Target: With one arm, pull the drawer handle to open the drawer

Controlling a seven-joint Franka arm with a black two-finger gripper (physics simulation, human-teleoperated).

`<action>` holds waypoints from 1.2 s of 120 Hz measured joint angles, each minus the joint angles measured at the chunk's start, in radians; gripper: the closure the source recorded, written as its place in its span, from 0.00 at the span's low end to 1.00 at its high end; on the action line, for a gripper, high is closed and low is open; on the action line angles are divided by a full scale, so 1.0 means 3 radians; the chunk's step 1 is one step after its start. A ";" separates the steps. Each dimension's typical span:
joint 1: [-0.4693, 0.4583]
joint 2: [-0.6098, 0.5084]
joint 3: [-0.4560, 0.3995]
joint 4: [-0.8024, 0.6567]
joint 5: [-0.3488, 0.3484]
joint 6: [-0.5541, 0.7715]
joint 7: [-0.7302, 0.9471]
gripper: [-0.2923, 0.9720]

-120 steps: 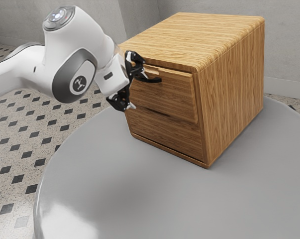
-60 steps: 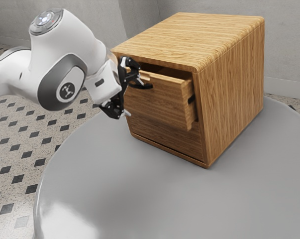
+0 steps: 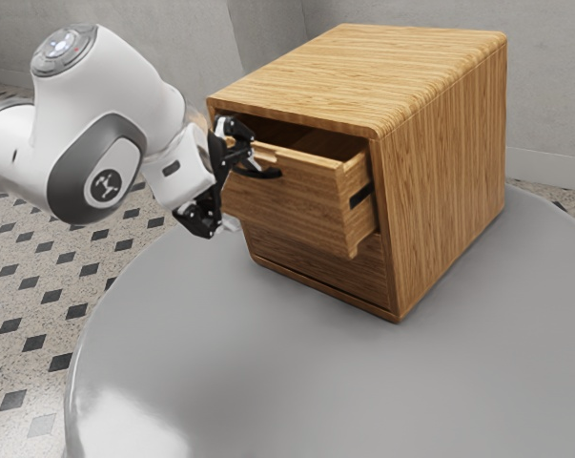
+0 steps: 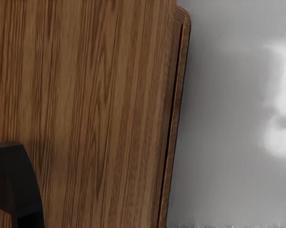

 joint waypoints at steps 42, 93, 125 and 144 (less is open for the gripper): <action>0.0003 -0.0320 0.0007 -0.0316 0.0003 0.0001 -0.0003 0.23; 0.0028 -0.0685 0.0008 -0.0672 0.0005 0.0015 -0.0006 0.24; 0.0040 -0.0850 0.0008 -0.0850 0.0000 0.0019 -0.0014 0.23; 0.0048 -0.0985 0.0008 -0.0939 0.0002 0.0010 -0.0020 0.26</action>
